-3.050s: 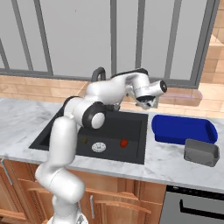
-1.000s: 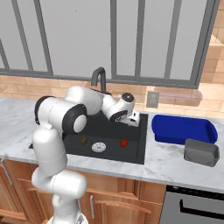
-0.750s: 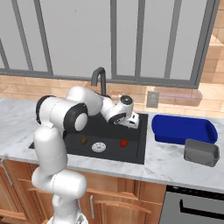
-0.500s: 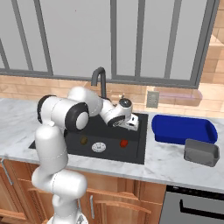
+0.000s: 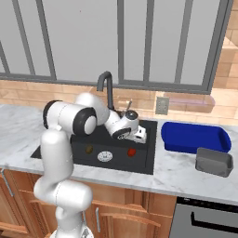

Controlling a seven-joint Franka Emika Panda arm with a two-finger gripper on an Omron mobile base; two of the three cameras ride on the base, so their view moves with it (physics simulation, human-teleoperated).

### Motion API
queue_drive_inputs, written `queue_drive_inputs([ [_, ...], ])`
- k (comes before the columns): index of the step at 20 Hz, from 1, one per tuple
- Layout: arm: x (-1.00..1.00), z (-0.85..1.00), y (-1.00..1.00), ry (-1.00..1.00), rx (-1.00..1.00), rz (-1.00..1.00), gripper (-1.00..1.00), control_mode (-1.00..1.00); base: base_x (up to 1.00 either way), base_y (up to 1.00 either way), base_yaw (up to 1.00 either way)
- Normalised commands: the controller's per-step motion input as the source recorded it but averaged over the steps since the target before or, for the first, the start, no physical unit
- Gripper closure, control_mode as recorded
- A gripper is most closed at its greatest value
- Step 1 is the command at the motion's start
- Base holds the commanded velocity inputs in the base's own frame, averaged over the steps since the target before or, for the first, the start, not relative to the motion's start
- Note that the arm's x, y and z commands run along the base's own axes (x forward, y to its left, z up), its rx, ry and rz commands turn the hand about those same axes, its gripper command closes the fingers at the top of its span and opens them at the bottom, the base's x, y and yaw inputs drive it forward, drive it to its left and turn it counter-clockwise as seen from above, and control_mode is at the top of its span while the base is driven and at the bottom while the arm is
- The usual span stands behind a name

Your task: Pick up all produce items and place them in the sink. Turn on the sink faucet to wash them. Then turn the sink off and put them in the tray.

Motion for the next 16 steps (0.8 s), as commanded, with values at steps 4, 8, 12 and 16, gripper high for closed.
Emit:
queue_drive_inputs([
  [4,0.0,-0.26,0.0,0.0,-0.02,0.0,-1.0,-1.0,0.0,0.0,0.0],
  [8,0.0,-0.3,0.0,0.0,-0.01,0.0,-1.0,-1.0,0.0,0.0,0.0],
  [12,0.03,-0.32,0.0,0.0,0.0,0.0,-1.0,-1.0,0.0,0.0,0.0],
  [16,0.07,-0.33,0.0,0.0,0.0,0.0,-1.0,-1.0,0.0,0.0,0.0],
])
